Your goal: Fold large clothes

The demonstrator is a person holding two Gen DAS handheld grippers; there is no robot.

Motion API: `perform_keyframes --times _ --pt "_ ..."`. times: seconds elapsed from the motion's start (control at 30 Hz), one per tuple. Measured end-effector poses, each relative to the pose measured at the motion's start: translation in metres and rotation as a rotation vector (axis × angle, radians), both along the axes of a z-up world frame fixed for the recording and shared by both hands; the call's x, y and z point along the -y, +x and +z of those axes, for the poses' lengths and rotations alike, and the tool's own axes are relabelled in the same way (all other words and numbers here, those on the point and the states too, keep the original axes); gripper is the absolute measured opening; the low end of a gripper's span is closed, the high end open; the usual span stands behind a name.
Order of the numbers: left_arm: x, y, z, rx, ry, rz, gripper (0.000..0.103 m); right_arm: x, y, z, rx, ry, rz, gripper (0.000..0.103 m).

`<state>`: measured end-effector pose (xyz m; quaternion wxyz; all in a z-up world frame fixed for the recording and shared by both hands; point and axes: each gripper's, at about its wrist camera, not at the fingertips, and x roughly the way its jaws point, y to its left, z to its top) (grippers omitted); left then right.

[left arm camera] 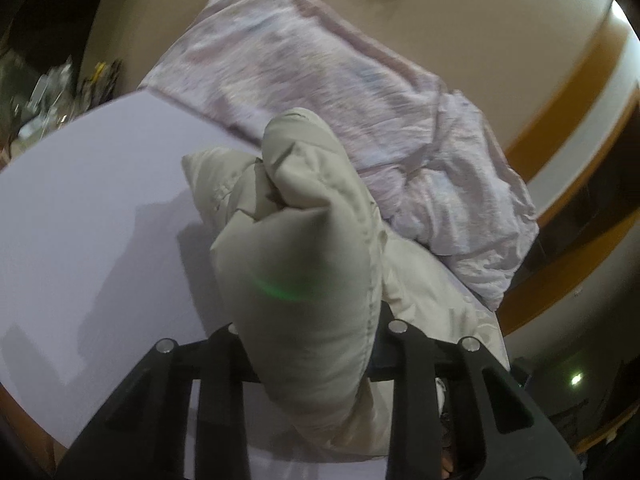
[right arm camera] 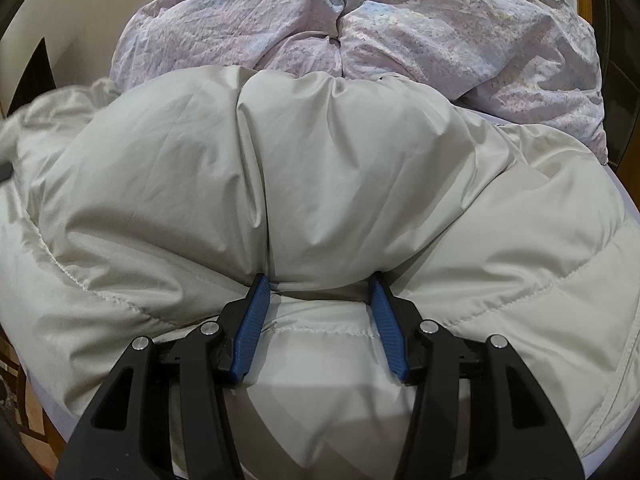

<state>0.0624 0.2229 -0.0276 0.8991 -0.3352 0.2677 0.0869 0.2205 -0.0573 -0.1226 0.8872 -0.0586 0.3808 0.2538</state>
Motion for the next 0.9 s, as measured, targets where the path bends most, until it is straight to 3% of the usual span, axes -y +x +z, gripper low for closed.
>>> perform_keyframes --times 0.43,0.9 --pt "0.100 0.026 0.069 0.135 0.212 -0.196 0.030 0.000 0.002 -0.003 -0.003 0.011 -0.005 0.054" --pt "0.169 0.063 0.078 0.125 0.271 -0.324 0.035 0.009 0.001 -0.004 -0.003 0.035 0.015 0.054"
